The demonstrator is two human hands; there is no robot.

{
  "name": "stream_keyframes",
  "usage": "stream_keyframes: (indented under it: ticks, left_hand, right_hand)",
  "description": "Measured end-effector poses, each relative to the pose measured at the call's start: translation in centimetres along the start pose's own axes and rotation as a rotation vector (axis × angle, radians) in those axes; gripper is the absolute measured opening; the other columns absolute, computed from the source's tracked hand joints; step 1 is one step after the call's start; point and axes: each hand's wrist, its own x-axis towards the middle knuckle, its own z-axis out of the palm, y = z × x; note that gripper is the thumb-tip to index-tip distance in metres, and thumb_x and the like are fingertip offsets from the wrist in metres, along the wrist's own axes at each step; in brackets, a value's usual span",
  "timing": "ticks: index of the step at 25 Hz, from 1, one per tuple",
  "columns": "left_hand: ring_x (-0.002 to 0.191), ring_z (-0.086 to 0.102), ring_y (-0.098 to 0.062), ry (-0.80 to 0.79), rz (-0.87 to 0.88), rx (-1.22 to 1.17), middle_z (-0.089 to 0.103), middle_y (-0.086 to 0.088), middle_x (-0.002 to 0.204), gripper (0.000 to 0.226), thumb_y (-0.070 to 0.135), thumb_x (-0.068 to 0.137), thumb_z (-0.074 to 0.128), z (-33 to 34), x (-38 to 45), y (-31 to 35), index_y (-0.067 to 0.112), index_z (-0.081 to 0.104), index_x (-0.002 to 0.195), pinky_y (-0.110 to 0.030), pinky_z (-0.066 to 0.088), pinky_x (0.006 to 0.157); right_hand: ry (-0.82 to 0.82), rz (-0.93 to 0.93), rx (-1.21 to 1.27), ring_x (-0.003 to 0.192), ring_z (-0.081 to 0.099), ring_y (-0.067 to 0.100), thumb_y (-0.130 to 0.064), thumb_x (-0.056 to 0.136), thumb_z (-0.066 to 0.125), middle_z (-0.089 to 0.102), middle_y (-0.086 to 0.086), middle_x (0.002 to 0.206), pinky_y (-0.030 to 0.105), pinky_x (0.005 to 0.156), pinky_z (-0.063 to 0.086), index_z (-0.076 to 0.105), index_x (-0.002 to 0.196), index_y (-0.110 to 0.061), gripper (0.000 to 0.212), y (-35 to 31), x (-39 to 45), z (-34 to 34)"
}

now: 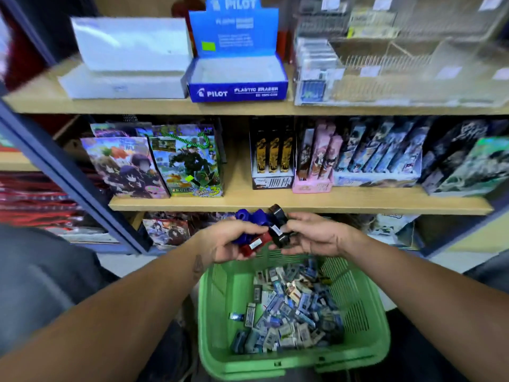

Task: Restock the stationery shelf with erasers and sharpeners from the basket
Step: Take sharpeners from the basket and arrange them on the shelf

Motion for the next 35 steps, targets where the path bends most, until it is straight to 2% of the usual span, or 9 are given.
stream_keyframes:
  ticks: [5, 8, 11, 15, 18, 24, 28, 32, 35]
  left_hand:
    - [0.070, 0.066, -0.019, -0.023, 0.285, -0.074, 0.073, -0.009, 0.084, 0.033, 0.009, 0.070, 0.079, 0.2, -4.8, 4.2, 0.011, 0.069, 0.102, -0.028, 0.049, 0.058]
    - [0.080, 0.072, -0.028, -0.077, 0.405, -0.043, 0.074, -0.016, 0.093, 0.026, 0.001, 0.076, 0.075, 0.4, -7.2, 6.1, 0.010, 0.069, 0.099, -0.032, 0.056, 0.064]
    - [0.101, 0.067, -0.039, -0.110, 0.509, 0.006, 0.069, -0.023, 0.107, 0.043, 0.003, 0.071, 0.081, 0.1, -9.1, 7.3, 0.011, 0.065, 0.110, -0.044, 0.054, 0.086]
    - [0.087, 0.061, -0.028, -0.064, 0.657, 0.014, 0.064, -0.018, 0.099, 0.052, 0.006, 0.069, 0.082, -0.3, -11.4, 8.2, 0.002, 0.061, 0.116, -0.029, 0.049, 0.067]
    - [0.088, 0.060, -0.027, -0.006, 0.753, 0.024, 0.065, -0.018, 0.098, 0.065, 0.015, 0.064, 0.088, -0.4, -13.1, 9.0, -0.008, 0.058, 0.117, -0.034, 0.047, 0.077]
    - [0.088, 0.065, -0.021, 0.156, 0.928, -0.052, 0.073, -0.012, 0.098, 0.040, 0.012, 0.068, 0.087, 0.3, -17.3, 13.2, 0.012, 0.067, 0.103, -0.037, 0.046, 0.082]
    - [0.087, 0.066, -0.028, 0.164, 1.003, -0.084, 0.071, -0.013, 0.094, 0.049, 0.013, 0.058, 0.090, 0.9, -18.8, 17.3, 0.011, 0.067, 0.101, -0.045, 0.053, 0.085]
    - [0.073, 0.067, -0.019, 0.143, 1.056, -0.093, 0.070, -0.005, 0.080, 0.030, 0.003, 0.069, 0.083, 0.9, -20.1, 20.7, 0.018, 0.064, 0.087, -0.027, 0.052, 0.065]
    - [0.076, 0.067, -0.024, 0.128, 1.072, -0.092, 0.069, -0.008, 0.083, 0.040, 0.008, 0.059, 0.086, 0.2, -20.9, 22.9, 0.016, 0.064, 0.092, -0.032, 0.050, 0.071]
  right_hand:
    - [0.018, -0.216, 0.123, 0.096, 0.070, 0.034, 0.000, 0.097, 0.051, 0.067, 0.027, 0.118, 0.028, 0.065, 0.056, 0.052, 0.126, -0.004, 0.030, -3.4, -3.3, 2.4]
    - [-0.014, -0.310, 0.165, 0.094, 0.069, 0.033, -0.001, 0.098, 0.049, 0.067, 0.026, 0.117, 0.026, 0.064, 0.055, 0.054, 0.125, -0.004, 0.028, -5.1, -4.3, 4.1]
    - [-0.066, -0.413, 0.133, 0.096, 0.067, 0.031, -0.005, 0.099, 0.048, 0.066, 0.026, 0.116, 0.025, 0.064, 0.055, 0.057, 0.124, -0.002, 0.027, -7.0, -5.0, 5.8]
    - [-0.098, -0.510, 0.045, 0.095, 0.069, 0.030, -0.003, 0.101, 0.045, 0.069, 0.022, 0.111, 0.027, 0.066, 0.057, 0.055, 0.126, 0.002, 0.028, -9.1, -6.2, 8.3]
    - [-0.072, -0.587, -0.045, 0.088, 0.068, 0.028, -0.004, 0.103, 0.040, 0.069, 0.021, 0.101, 0.028, 0.065, 0.052, 0.054, 0.124, 0.006, 0.028, -10.4, -7.0, 10.3]
    - [0.081, -0.801, -0.173, 0.069, 0.060, 0.023, -0.007, 0.105, 0.032, 0.067, 0.010, 0.087, 0.029, 0.055, 0.040, 0.054, 0.113, -0.003, 0.024, -15.3, -8.3, 14.5]
    - [0.184, -0.867, -0.327, 0.058, 0.056, 0.019, -0.009, 0.104, 0.032, 0.062, 0.009, 0.081, 0.027, 0.051, 0.040, 0.053, 0.106, -0.010, 0.022, -19.3, -8.6, 16.0]
    - [0.249, -0.973, -0.503, 0.053, 0.055, 0.022, -0.009, 0.103, 0.031, 0.059, 0.012, 0.068, 0.027, 0.046, 0.039, 0.050, 0.111, -0.010, 0.021, -23.2, -9.5, 16.7]
    - [0.247, -0.963, -0.561, 0.057, 0.059, 0.028, -0.009, 0.100, 0.031, 0.061, 0.018, 0.075, 0.028, 0.046, 0.040, 0.051, 0.103, -0.008, 0.020, -26.0, -9.7, 17.4]
